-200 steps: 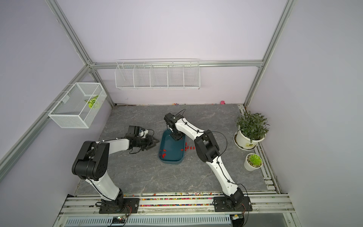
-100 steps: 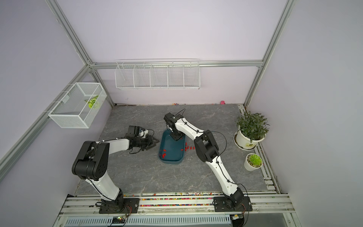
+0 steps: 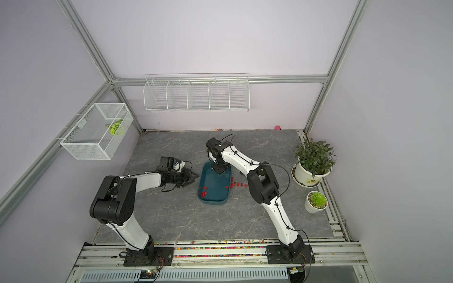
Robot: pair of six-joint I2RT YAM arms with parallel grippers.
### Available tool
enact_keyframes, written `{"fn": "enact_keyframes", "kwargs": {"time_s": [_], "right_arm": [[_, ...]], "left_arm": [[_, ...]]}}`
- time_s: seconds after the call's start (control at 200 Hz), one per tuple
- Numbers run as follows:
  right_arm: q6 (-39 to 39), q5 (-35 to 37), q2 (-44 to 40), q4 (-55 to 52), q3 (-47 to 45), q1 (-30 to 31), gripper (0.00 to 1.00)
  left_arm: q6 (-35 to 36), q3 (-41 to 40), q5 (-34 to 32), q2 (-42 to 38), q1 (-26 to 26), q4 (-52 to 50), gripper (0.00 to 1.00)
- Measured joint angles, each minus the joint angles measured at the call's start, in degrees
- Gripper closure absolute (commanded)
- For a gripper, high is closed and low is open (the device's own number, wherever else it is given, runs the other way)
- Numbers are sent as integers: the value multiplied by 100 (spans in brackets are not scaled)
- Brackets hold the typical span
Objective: Take the screw protection sleeves out of the storage box
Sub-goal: Pick up the screw protection sleeve from the storage box, then place the screw protection sleeve at the center of the board.
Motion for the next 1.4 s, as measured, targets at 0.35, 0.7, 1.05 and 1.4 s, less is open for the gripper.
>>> {"fn": "enact_keyframes", "kwargs": {"time_s": [0.35,0.7,1.05,1.4], "right_arm": [[107,-177,-584,170,-330,0,94],[275,-219,-1558,387,-1506,0,94],[505,-264,-2824,780,-2887,-120,94],[634,-345,-3209,1067,-3770,-361,94]], "left_arm": [[0,0,0,0,0,0,54],[0,0,-2,0,0,0,54],[0,0,0,0,0,0,54],[-2,0,-2,0,0,0,54]]}}
